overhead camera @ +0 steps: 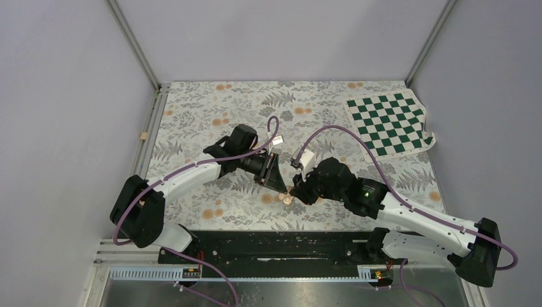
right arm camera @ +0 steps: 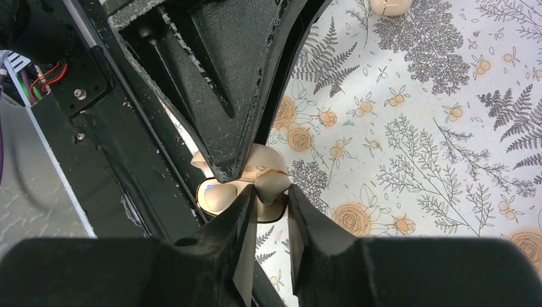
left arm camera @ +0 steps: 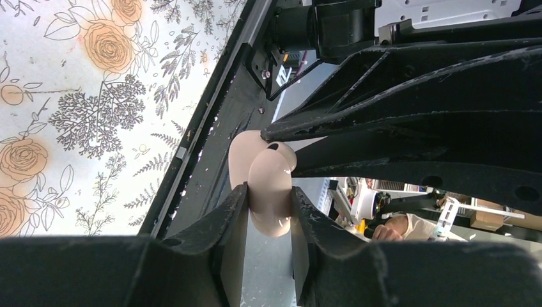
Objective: Insert the wireless bluetooth earbuds into the charging case
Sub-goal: Place the earbud in the charging case.
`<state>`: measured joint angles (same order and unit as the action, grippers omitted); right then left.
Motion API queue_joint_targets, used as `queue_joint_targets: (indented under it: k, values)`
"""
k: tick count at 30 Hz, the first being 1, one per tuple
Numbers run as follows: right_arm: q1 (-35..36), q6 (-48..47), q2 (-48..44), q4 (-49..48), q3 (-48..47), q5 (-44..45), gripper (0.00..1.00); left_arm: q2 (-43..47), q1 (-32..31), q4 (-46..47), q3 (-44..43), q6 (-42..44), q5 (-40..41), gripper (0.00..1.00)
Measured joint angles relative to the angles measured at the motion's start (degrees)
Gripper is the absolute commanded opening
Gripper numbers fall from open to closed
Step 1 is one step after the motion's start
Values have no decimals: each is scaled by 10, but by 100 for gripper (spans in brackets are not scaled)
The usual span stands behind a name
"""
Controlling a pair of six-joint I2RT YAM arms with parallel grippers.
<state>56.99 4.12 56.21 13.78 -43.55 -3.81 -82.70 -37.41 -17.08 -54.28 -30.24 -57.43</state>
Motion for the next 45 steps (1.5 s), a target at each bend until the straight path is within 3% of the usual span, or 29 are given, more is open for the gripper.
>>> queue_joint_targets:
  k: [16,45]
  values:
    - [3,-39,-43,20,0,-6,0,-11,-4,17,-13,-1,-34,0]
    - [5,52,-40,51,-28,46,0,-23,-20,17,-19,-1,-13,0]
